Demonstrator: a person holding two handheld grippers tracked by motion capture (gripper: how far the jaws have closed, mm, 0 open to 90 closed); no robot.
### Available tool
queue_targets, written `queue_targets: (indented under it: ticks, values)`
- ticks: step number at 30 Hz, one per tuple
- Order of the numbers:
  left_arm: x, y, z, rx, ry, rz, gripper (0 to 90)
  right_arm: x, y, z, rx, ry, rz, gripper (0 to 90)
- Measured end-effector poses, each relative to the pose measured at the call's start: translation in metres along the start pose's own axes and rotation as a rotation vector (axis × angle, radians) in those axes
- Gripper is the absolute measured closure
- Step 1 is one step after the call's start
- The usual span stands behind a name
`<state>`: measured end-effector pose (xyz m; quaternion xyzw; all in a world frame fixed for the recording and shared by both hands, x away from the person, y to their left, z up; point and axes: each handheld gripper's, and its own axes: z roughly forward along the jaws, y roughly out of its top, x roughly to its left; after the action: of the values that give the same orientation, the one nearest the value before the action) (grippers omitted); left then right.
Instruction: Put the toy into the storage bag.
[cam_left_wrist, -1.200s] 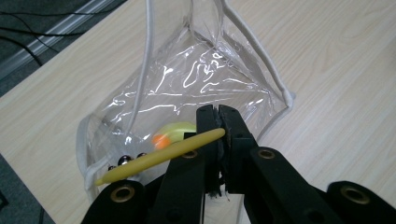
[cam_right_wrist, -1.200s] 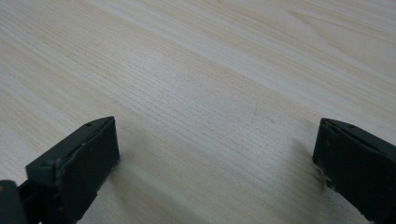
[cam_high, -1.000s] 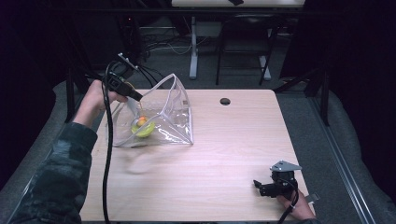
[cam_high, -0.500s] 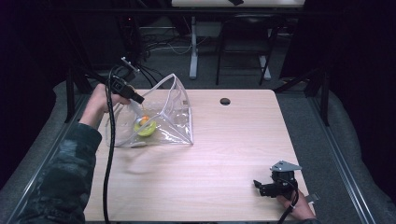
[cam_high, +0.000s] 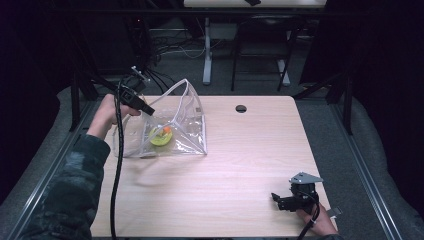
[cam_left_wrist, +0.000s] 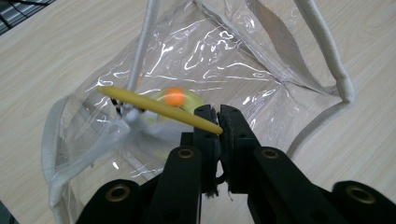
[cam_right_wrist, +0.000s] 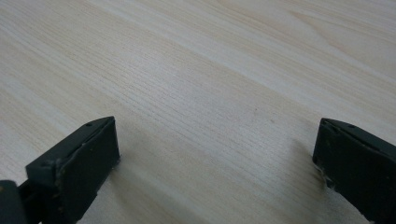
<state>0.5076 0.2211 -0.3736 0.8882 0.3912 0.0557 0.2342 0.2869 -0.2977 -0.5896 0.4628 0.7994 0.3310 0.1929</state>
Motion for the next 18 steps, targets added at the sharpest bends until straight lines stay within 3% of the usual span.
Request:
queue_targets:
  ticks: [5,9,11,18]
  values:
    - [-0.008,0.0,-0.008,-0.02,0.001,0.032,74.6,0.0,0.0,0.0,-0.002,0.003,0.002,0.0]
    - [-0.014,0.0,-0.015,-0.01,0.032,0.054,60.7,0.0,0.0,0.0,-0.002,0.003,0.002,0.0]
    - [-0.015,-0.001,-0.018,-0.002,0.053,0.052,50.7,0.0,0.0,0.0,-0.002,0.003,0.002,0.0]
    - [-0.014,-0.008,-0.03,-0.014,0.076,0.032,32.4,0.0,0.0,0.0,-0.002,0.003,0.003,0.0]
